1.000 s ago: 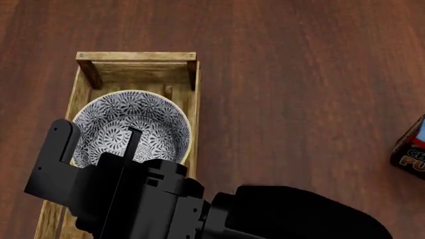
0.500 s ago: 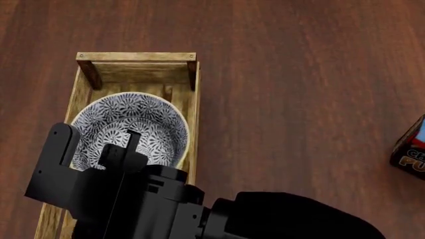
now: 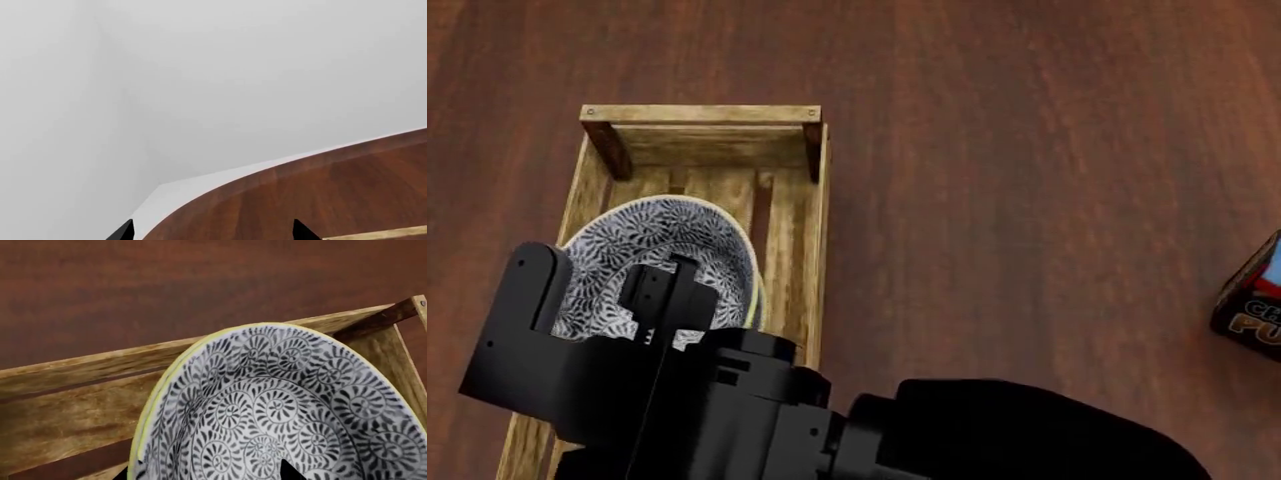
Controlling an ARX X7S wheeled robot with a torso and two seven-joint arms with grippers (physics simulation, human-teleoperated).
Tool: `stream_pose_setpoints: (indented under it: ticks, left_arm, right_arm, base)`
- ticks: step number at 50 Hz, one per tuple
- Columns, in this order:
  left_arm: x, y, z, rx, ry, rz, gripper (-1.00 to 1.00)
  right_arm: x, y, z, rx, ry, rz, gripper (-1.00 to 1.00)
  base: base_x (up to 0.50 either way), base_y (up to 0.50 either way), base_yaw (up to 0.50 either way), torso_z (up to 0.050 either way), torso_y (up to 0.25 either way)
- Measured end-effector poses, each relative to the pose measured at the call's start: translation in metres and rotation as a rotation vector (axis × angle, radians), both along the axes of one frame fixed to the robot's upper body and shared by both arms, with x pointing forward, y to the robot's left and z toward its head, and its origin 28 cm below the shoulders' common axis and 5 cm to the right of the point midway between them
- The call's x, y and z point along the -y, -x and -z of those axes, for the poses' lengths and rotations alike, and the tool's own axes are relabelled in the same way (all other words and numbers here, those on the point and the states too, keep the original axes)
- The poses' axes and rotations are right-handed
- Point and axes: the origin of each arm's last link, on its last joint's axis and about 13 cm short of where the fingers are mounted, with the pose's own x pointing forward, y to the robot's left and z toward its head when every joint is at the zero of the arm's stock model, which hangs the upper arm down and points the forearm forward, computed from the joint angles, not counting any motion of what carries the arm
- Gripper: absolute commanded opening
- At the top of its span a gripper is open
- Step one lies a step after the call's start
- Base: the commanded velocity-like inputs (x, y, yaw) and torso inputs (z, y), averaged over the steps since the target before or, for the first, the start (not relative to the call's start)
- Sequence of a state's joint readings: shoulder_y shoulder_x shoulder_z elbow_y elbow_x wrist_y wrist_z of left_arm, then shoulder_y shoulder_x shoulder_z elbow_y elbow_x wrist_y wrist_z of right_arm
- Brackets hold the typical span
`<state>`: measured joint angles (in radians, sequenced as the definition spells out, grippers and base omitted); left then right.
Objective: Stack the left bowl on the right bowl and place them in the tray.
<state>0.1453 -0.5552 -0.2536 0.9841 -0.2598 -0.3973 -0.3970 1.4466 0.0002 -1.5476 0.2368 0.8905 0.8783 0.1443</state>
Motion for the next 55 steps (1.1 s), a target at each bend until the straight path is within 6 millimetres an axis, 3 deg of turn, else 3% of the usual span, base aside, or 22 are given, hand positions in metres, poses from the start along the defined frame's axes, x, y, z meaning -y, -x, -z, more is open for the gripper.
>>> stream_pose_setpoints:
  ticks: [55]
  left_arm:
    - [-0.002, 0.002, -0.001, 0.008, 0.009, -0.006, 1.0]
  right_arm:
    - [-0.013, 0.039, -0.023, 0.082, -0.035, -0.058, 1.0]
  base:
    - [0.0, 0.0, 0.0, 0.0, 0.0]
